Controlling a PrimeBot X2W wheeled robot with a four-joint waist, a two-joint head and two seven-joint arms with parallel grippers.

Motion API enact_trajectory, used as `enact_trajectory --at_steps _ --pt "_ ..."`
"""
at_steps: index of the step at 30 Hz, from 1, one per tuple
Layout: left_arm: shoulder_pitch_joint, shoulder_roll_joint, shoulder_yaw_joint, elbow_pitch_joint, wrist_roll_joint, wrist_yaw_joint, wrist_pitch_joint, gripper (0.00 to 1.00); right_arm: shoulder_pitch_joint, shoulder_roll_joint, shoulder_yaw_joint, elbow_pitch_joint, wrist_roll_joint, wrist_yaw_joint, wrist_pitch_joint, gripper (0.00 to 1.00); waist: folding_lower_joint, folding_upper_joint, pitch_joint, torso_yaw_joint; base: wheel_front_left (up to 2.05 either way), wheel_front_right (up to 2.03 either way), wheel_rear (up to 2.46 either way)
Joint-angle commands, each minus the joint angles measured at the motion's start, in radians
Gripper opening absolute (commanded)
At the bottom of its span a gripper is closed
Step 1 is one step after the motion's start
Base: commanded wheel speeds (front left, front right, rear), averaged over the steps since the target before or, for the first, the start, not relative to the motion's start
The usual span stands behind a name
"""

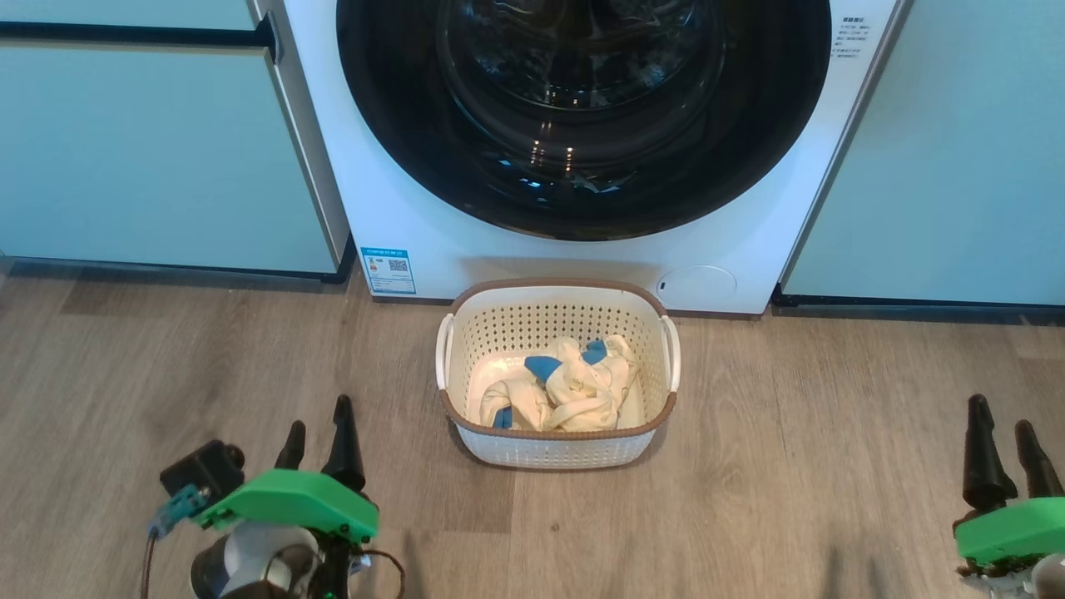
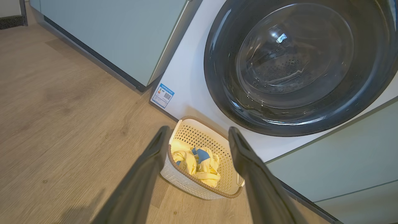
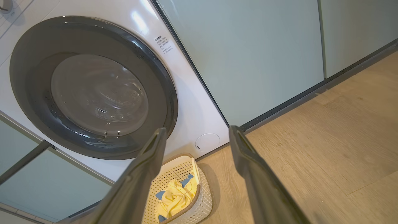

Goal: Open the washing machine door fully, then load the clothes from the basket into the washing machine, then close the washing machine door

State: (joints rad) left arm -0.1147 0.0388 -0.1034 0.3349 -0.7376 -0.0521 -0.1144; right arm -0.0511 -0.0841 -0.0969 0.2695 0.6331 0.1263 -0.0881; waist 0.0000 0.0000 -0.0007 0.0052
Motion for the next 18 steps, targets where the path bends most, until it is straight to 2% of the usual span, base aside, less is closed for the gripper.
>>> enact_trajectory --at_steps 1,18 --pt "-0.059 0.009 0.014 -0.027 0.034 0.002 -0.015 1.0 -0.062 -0.024 0.014 -0.042 -0.036 0.003 -0.017 1.0 0.0 0.0 0.0 0.0 0.0 0.0 0.0" --pt "-0.087 0.009 -0.023 -0.012 0.229 0.011 -0.066 1.0 -0.067 -0.027 0.009 -0.064 -0.252 0.003 -0.056 1.0 0.0 0.0 0.001 -0.001 0.0 0.0 0.0"
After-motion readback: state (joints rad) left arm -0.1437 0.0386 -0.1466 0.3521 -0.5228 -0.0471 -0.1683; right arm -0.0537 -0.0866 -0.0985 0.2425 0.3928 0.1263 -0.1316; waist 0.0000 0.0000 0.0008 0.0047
